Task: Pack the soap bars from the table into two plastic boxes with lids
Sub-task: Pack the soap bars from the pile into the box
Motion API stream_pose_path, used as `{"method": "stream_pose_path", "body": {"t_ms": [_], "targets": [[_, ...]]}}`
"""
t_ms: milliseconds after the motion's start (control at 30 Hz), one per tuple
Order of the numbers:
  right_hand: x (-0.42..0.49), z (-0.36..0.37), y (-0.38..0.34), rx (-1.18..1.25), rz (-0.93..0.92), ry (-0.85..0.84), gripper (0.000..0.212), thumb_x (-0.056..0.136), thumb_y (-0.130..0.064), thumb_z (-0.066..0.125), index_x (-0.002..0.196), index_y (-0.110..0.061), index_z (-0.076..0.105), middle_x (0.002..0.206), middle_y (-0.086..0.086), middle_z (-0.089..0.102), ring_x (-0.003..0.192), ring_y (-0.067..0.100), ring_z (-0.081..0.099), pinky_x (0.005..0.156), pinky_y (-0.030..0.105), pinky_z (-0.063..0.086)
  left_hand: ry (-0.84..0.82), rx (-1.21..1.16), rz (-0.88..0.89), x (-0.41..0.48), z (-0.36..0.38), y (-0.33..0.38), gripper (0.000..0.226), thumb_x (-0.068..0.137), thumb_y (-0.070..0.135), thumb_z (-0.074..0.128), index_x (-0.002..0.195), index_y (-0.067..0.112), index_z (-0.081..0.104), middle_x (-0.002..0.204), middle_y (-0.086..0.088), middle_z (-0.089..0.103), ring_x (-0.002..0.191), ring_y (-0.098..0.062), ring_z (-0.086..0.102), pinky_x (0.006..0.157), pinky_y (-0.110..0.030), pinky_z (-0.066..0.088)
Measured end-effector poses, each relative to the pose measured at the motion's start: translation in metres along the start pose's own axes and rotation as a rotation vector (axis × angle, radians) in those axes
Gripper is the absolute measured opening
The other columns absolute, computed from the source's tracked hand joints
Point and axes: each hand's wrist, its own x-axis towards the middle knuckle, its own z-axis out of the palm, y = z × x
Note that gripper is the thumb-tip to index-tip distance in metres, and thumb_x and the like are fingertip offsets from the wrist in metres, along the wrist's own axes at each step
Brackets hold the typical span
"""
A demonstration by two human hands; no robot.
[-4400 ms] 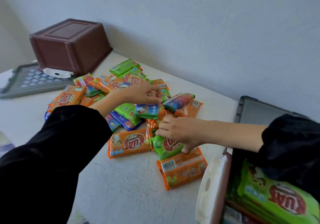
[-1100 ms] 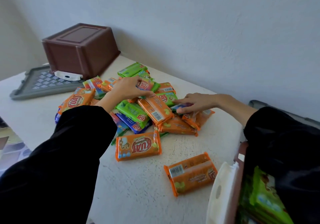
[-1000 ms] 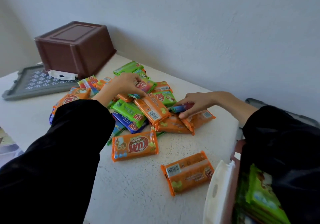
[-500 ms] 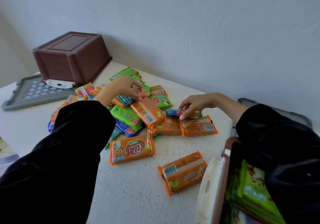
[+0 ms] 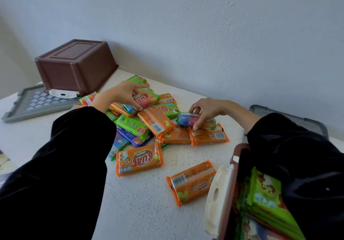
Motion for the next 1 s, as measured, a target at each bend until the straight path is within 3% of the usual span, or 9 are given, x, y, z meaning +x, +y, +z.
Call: {"method": "stream_pose_path", "body": {"t_ms": [267,433,533,633,767,900,1000], "targets": [[-0.078,-0.045,0.002,0.014,0.026,0.306,0.069,0.069,-0.028,0.08,0.129,-0.014,0.048,0.125,0.007,0.056,0.097,0.015,0.051,0.08,0.024,0.041,-0.05,0.002,0.344,-0.02,-0.039,0.084,0.075,0.064,0.024,0.083,0.131,0.032,0.049,0.125,-0.003,0.059,0.109,-0.017,0.057,0.093,-0.034,0.05],[-0.175,-0.048,0.016,0.014,0.117,0.412,0.069,0.067,-0.028,0.081,0.126,-0.018,0.048,0.121,0.003,0.057,0.099,0.016,0.053,0.079,0.024,0.043,-0.055,0.065,0.597,-0.045,-0.036,0.166,0.074,0.066,0.018,0.082,0.131,0.031,0.049,0.112,0.009,0.059,0.099,-0.007,0.057,0.082,-0.017,0.049],[-0.238,-0.032,0.022,-0.033,0.177,0.428,0.071,0.065,-0.03,0.082,0.126,-0.021,0.048,0.114,-0.004,0.056,0.1,0.015,0.054,0.078,0.021,0.04,-0.106,0.059,0.734,-0.071,-0.022,0.204,0.076,0.063,0.026,0.083,0.129,0.036,0.048,0.111,0.016,0.058,0.099,-0.001,0.059,0.074,-0.009,0.051],[-0.294,-0.006,0.029,-0.01,0.219,0.414,0.069,0.062,-0.033,0.083,0.121,-0.029,0.048,0.108,-0.011,0.052,0.1,0.01,0.052,0.071,0.009,0.038,-0.171,0.01,0.876,-0.105,0.001,0.23,0.08,0.055,0.051,0.076,0.129,0.043,0.046,0.116,0.026,0.056,0.109,0.005,0.055,0.082,-0.005,0.048],[-0.345,0.04,0.036,-0.017,0.225,0.374,0.071,0.057,-0.037,0.084,0.114,-0.039,0.042,0.101,-0.022,0.046,0.095,0.0,0.047,0.073,0.0,0.036,-0.262,-0.042,1.044,-0.146,0.046,0.248,0.08,0.061,0.037,0.082,0.131,0.045,0.044,0.119,0.025,0.055,0.109,0.005,0.053,0.079,-0.006,0.048],[-0.369,0.086,0.039,-0.068,0.238,0.27,0.074,0.059,-0.045,0.08,0.121,-0.037,0.039,0.11,-0.02,0.043,0.102,-0.001,0.044,0.09,0.016,0.042,-0.426,0.095,1.094,-0.177,0.092,0.254,0.079,0.068,0.04,0.077,0.13,0.057,0.032,0.122,0.03,0.043,0.114,0.005,0.045,0.086,-0.008,0.046],[-0.371,0.116,0.04,-0.16,0.256,0.252,0.072,0.063,-0.046,0.074,0.123,-0.036,0.034,0.113,-0.019,0.038,0.111,0.003,0.04,0.097,0.022,0.04,-0.434,0.291,1.113,-0.187,0.128,0.256,0.081,0.071,0.043,0.072,0.136,0.053,0.025,0.131,0.022,0.04,0.117,0.003,0.041,0.094,-0.013,0.042]]}}
